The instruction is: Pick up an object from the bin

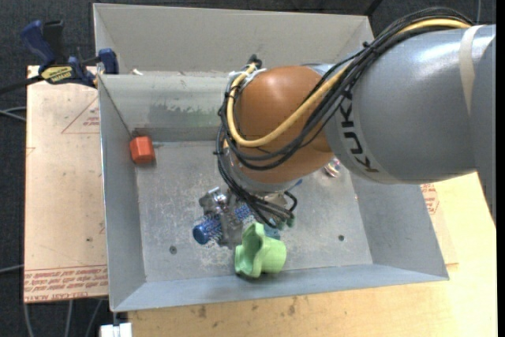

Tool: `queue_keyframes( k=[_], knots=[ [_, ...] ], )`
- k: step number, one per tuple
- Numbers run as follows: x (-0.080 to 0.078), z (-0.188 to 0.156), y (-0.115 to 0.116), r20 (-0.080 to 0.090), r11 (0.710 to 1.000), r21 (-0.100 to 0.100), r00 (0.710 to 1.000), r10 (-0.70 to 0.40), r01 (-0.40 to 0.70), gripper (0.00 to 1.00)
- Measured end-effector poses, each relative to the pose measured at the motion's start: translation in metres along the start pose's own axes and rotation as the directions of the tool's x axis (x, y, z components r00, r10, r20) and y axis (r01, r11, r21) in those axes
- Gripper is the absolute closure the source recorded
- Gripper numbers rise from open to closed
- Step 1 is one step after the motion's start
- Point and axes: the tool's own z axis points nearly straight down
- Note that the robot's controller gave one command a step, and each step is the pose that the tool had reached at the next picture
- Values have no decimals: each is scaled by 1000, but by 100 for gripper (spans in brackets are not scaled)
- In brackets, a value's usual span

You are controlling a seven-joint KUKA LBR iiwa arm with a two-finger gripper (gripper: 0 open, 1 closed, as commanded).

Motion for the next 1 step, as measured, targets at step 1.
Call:
queue_keyframes(
  k=[1],
  knots=[
    [-29, -76, 16, 1, 927, -1, 927, -376, 376, 100]
  ],
)
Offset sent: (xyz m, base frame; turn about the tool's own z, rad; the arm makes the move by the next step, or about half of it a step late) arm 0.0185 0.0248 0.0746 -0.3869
